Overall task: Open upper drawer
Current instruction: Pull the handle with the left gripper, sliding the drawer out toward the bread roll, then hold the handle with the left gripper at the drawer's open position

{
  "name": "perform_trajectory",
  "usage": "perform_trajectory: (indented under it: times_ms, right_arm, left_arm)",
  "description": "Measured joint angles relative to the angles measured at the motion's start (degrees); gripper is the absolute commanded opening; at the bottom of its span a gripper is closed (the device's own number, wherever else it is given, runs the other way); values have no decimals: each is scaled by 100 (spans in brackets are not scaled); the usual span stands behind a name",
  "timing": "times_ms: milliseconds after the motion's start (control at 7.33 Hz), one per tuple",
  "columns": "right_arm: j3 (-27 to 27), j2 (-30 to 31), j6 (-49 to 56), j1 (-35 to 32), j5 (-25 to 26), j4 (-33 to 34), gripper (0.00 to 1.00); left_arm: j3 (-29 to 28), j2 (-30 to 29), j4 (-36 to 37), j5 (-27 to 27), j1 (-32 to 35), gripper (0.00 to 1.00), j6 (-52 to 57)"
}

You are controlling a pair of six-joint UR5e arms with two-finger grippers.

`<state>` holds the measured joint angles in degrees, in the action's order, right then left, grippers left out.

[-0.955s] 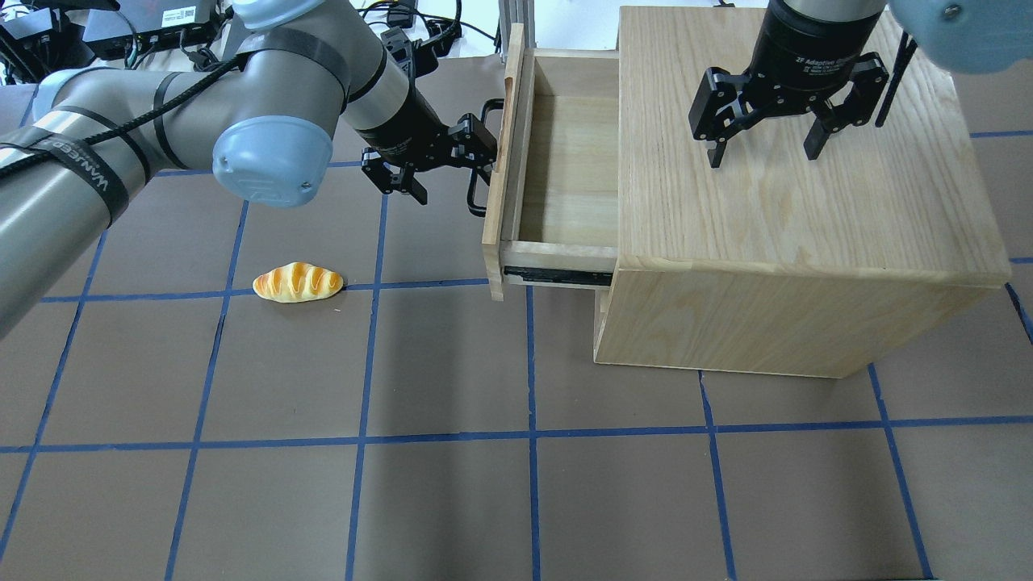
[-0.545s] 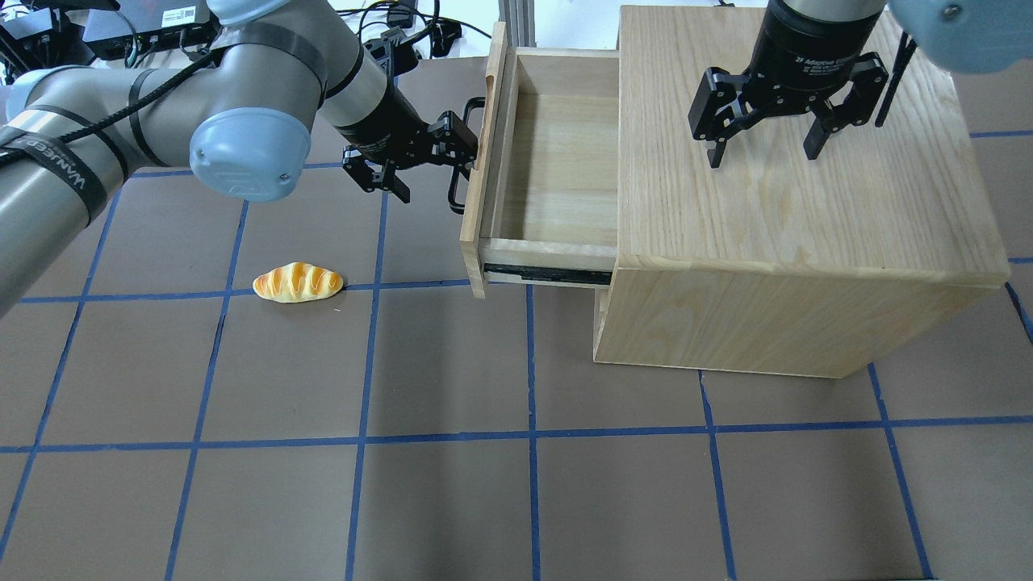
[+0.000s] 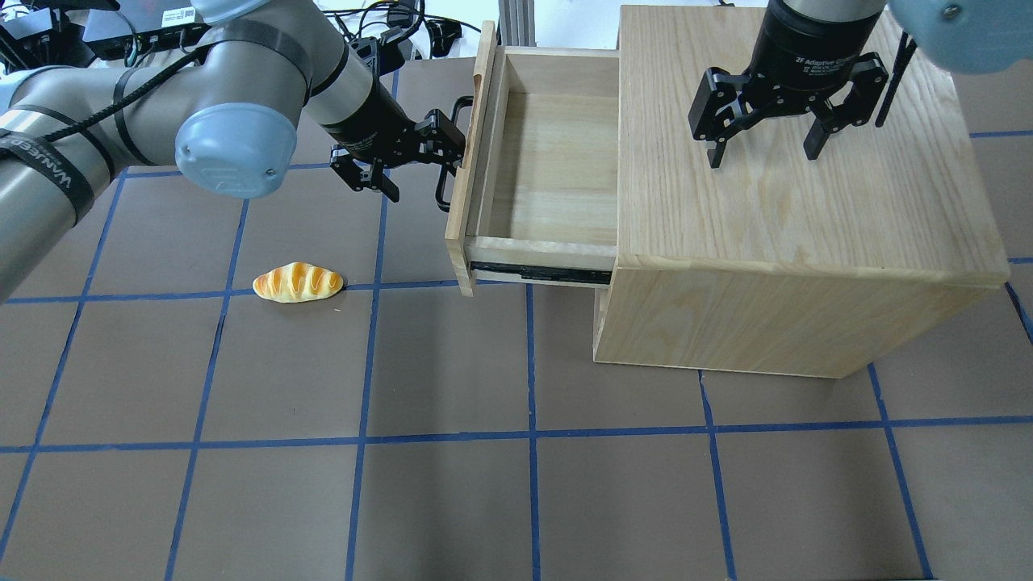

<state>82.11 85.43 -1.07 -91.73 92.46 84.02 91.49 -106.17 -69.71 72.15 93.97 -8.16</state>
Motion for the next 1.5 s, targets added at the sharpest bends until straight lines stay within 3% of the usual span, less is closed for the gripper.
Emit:
perform_trajectory:
  times_ms: [1500]
  right_arm:
    - [-2, 0, -4, -1, 0, 0, 100]
  left_arm:
    - [-8, 67, -172, -22, -84, 100, 73]
